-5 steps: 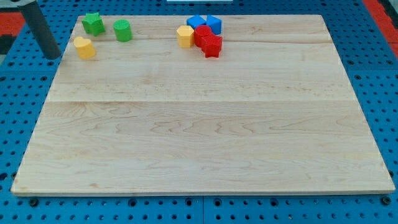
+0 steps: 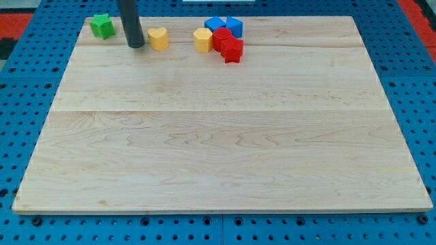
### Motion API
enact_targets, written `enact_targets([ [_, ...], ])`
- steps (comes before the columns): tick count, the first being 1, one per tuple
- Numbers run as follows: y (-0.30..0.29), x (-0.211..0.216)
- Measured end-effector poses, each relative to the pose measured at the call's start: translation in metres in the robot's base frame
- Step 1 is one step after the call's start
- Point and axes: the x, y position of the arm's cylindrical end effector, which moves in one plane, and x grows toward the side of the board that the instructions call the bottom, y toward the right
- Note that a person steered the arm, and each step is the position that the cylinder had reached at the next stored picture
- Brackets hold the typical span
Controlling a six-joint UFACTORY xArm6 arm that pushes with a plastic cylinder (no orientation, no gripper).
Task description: Move the yellow heart to the top left of the yellow hexagon
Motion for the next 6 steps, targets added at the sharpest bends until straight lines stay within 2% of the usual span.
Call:
enact_targets([
  [2,0.079,-0.014],
  [3,0.079,-0.009],
  [4,0.039,0.037],
  [5,-0.056,0.049],
  [6,-0.14,0.036],
])
